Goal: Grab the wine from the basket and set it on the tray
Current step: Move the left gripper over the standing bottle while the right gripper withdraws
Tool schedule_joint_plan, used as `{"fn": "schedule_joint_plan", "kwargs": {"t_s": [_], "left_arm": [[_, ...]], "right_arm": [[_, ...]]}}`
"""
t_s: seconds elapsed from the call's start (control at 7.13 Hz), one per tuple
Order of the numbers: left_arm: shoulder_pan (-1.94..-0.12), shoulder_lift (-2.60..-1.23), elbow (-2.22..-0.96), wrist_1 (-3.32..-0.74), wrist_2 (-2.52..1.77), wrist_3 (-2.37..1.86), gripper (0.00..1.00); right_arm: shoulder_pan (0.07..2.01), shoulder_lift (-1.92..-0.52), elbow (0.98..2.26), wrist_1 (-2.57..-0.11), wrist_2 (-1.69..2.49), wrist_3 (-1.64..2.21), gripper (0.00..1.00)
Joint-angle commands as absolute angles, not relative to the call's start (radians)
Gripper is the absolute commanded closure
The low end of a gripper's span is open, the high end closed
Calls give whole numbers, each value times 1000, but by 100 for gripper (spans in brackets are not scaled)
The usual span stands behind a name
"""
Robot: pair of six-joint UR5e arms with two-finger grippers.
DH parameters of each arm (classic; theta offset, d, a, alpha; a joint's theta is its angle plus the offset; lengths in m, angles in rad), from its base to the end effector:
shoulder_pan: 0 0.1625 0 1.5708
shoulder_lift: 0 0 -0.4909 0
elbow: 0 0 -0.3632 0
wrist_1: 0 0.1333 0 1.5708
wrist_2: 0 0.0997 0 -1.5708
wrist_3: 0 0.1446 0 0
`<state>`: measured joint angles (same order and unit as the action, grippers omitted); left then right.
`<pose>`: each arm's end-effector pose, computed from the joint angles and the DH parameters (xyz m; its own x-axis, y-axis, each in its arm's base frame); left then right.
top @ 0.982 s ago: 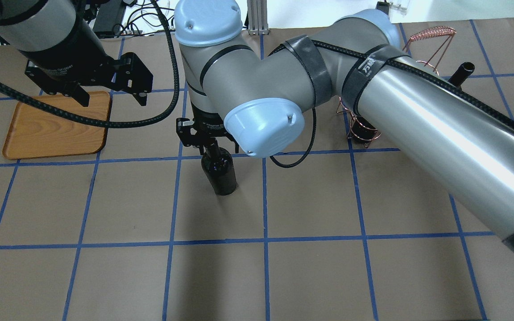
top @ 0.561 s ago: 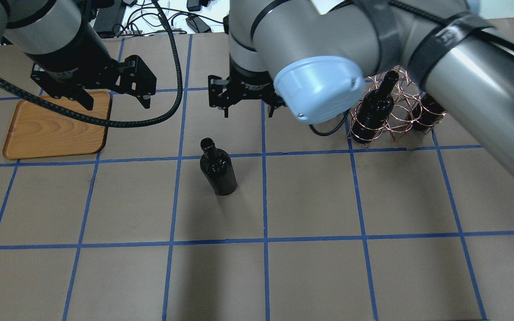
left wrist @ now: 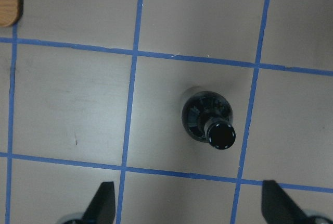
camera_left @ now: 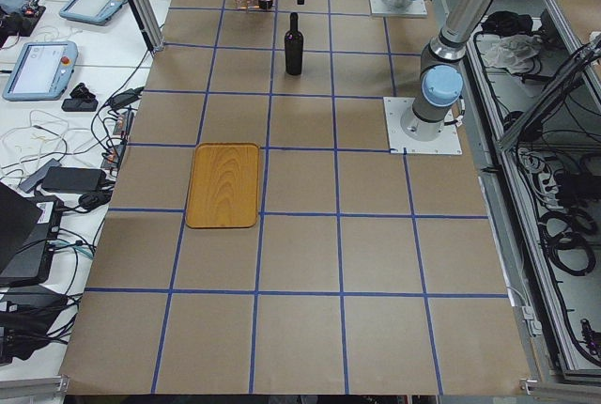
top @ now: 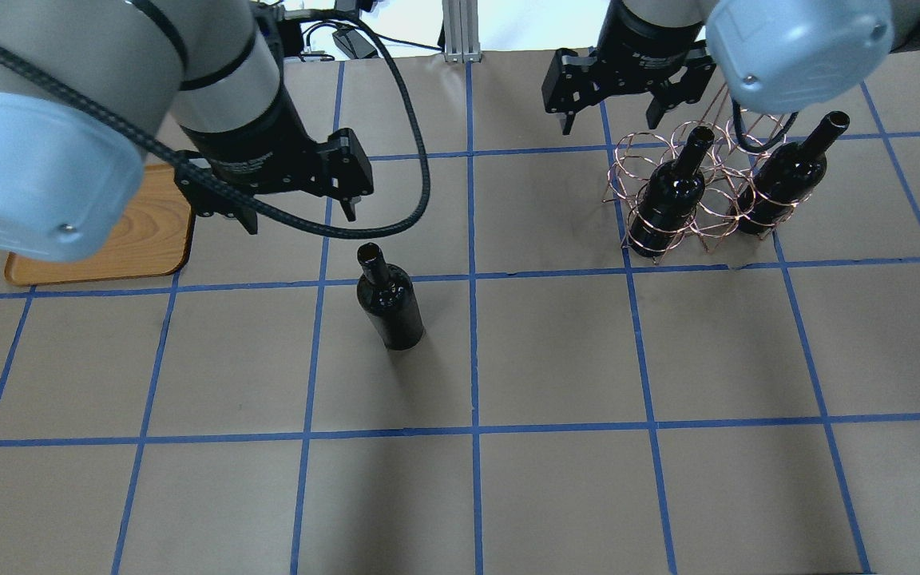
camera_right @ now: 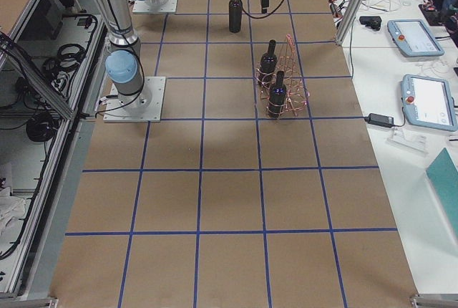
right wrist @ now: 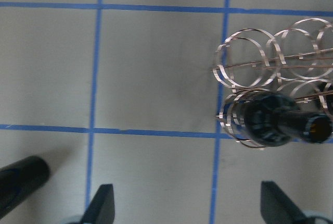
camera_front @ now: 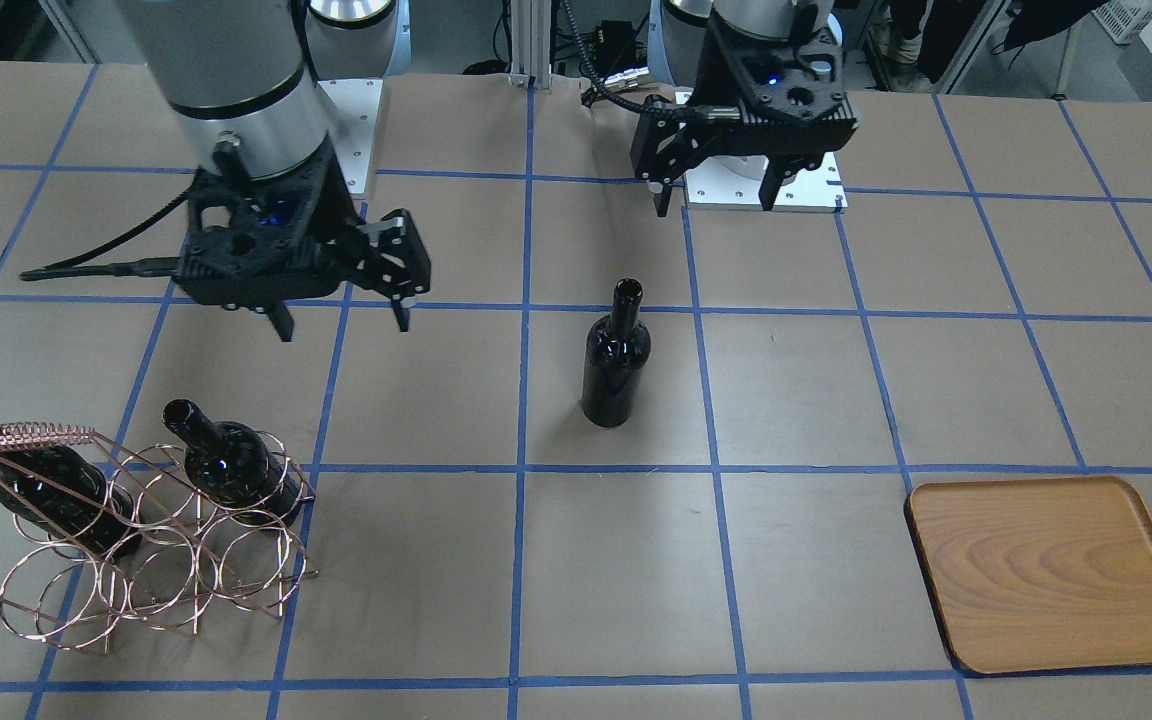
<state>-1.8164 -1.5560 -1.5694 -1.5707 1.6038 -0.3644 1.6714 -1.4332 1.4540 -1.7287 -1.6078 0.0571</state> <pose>-0.2360 -0.4129 0.5163 -0.9926 -0.1191 -0.0250 -0.1184 0.9926 -0.0270 0.1824 -0.5333 0.5117 -0.9988 -0.0389 0.0288 -0.0426 0.9894 -0.1385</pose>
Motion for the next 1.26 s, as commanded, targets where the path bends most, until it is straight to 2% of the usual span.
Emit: {"fn": "schedule_joint_plan", "kwargs": {"t_s": [0.0,0.14,0.28,0.42,1.12], "left_arm": [[-1850,-1607,-1613,-1550,1603,-323,0],[-1847,-1635,-1635,-1408,1601,-308,0],[-1847,-1667,-1637,-1372,1600,-310,0],[-1847,-1686,-1638,-1379,1600,-327,0],[-1850,-1707,-1698,-1348,1557,-354,0]], "right_arm": [[1638,-1445,1463,-1729,-1849,60,0],[1638,-1443,1469,-1706,-1856,60,0],[1646,-1448,1479,-1697,-1817,42,0],[1647,-1454,1485,-1669,-1651,-3,0],[1643,-1502,1532,-1620,-1600,-87,0]]}}
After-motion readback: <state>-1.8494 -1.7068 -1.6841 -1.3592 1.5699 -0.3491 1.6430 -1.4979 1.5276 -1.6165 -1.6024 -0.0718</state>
